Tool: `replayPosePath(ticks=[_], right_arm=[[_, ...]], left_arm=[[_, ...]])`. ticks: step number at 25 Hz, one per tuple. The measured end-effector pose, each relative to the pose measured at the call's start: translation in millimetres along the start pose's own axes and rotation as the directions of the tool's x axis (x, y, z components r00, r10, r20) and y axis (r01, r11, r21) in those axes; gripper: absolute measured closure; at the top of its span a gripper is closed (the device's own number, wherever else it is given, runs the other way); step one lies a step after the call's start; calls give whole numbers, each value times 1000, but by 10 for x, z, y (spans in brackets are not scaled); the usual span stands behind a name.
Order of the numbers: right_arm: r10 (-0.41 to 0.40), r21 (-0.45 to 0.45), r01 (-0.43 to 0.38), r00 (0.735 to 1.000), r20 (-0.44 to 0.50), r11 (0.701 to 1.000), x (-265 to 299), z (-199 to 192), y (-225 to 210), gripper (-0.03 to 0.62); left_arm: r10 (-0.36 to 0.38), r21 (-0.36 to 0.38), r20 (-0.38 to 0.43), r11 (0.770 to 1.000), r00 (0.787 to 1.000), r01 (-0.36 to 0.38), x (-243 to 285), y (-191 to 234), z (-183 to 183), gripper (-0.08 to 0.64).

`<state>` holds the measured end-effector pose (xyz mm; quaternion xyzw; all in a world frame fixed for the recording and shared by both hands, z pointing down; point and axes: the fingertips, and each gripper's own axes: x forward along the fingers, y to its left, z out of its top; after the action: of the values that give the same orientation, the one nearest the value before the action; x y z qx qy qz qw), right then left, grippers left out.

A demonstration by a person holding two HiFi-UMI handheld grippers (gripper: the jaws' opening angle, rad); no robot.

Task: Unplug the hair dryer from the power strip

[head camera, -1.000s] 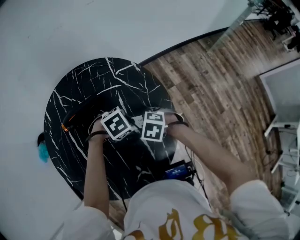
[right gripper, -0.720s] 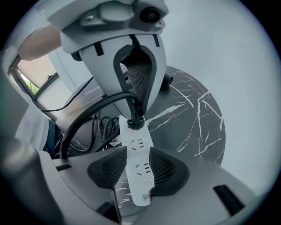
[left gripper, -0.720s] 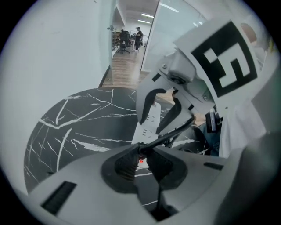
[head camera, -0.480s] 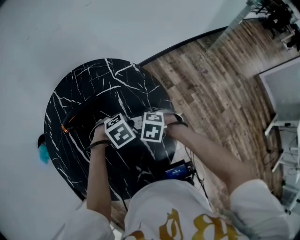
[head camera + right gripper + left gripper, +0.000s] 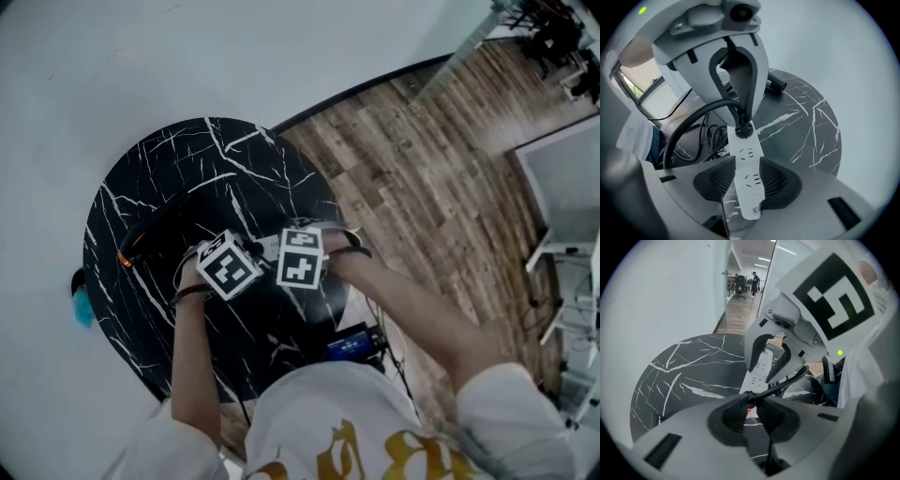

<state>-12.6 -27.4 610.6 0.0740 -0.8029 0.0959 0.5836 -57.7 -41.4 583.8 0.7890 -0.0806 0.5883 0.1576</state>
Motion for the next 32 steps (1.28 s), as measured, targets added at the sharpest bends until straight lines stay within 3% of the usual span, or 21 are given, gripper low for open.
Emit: replayPosePath(ticks=[4, 7, 9, 16, 22, 27, 30, 32], right_arm=[[-4, 9, 4, 1000, 2, 1000, 9, 10, -12, 436], [0, 12, 0, 1000, 2, 1000, 9, 14, -10, 436], [-2, 15, 1, 1000, 8, 1000, 4, 20, -10, 436], [-9, 30, 9, 1000, 10, 1000, 6, 16, 4, 436], [-18, 2, 18, 1000, -11, 1000, 8, 20, 11, 437], [-49, 8, 48, 996, 70, 999, -49, 21, -13, 449], [-96, 159, 64, 975, 200, 985, -235, 122, -106, 449], [-149, 285, 60, 942, 302, 957, -434, 200, -146, 449]], left_arm=[[-99, 23, -5, 995, 995, 99, -59, 77, 90, 511], [-68, 52, -17, 996, 998, 69, -60, -6, 72, 509], [-54, 32, -21, 998, 998, 55, -85, -40, 10, 509], [-40, 14, 32, 999, 999, 40, -122, -13, 27, 509], [48, -27, 93, 999, 995, -46, -164, 29, 19, 509], [151, -105, 190, 986, 970, -133, -263, 88, 28, 509], [216, -161, 263, 971, 940, -178, -347, 114, 50, 508], [253, -198, 327, 960, 910, -196, -422, 81, 70, 508]])
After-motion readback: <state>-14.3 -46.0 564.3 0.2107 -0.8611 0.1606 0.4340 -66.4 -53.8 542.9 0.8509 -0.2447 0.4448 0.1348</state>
